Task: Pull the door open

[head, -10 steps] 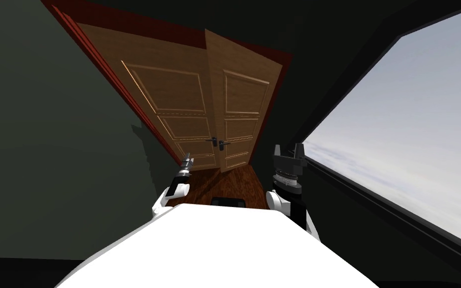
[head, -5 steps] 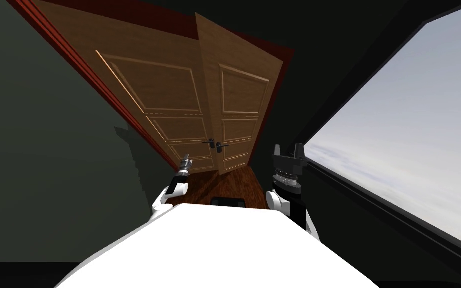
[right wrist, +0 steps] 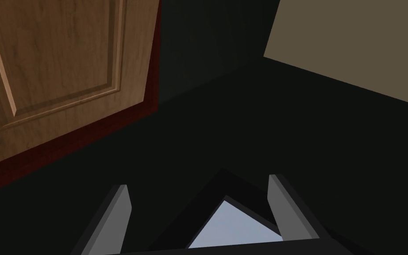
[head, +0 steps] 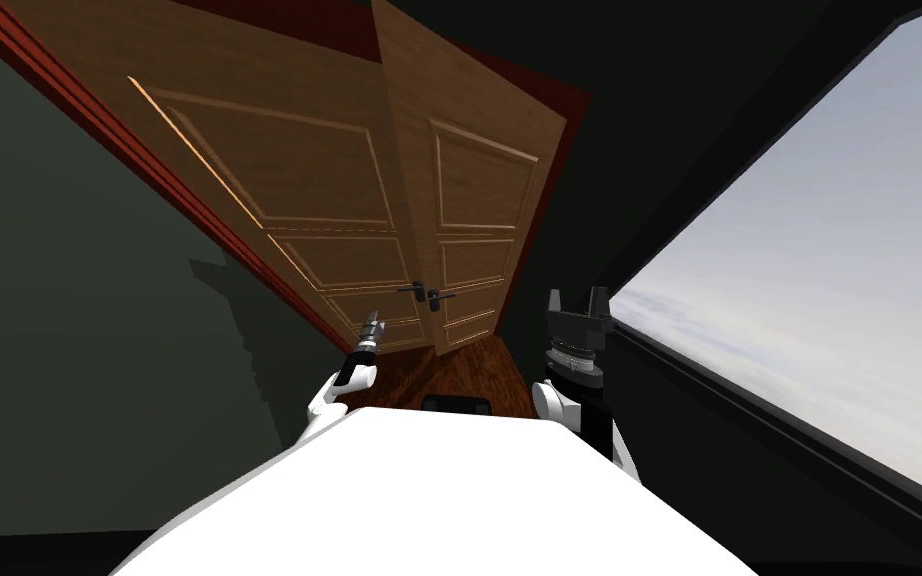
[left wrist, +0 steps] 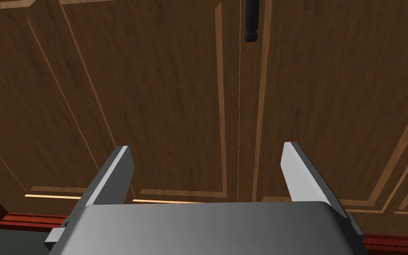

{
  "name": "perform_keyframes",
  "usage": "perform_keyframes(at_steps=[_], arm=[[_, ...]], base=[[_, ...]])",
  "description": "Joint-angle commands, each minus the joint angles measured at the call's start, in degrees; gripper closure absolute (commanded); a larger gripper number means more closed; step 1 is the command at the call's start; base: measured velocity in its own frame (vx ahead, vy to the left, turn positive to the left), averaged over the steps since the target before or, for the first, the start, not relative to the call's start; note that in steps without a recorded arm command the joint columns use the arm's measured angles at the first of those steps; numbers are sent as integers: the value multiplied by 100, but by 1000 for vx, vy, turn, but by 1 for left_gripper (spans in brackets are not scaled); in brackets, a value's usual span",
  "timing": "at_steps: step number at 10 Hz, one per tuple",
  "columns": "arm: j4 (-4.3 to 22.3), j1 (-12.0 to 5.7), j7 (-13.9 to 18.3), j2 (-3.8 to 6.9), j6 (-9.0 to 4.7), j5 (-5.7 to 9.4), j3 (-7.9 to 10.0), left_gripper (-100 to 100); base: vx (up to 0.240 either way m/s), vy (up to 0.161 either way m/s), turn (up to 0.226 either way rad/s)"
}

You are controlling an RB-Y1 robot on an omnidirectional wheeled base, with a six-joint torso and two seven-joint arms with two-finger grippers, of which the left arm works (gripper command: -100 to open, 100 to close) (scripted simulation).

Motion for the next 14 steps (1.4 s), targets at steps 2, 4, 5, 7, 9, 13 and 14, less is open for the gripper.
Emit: perform_keyframes(at_steps=[2, 4, 5, 7, 9, 13, 14], arm=[[354, -169, 76, 91, 86, 44, 67, -100], [604, -292, 120, 138, 117, 68, 97, -100], [718, -351, 140, 158, 132, 79, 110, -100], [937, -483, 179, 186, 159, 97, 112, -100], [994, -343, 175, 297, 125, 116, 269, -100], [1223, -248, 219, 515, 91, 172, 505, -100], [1259, -267, 230, 531, 81, 180, 517, -100]], base=[[195, -11, -81], [178, -1, -70], [215, -20, -79], [209, -60, -83], [71, -3, 35], [111, 74, 14], [162, 41, -43]])
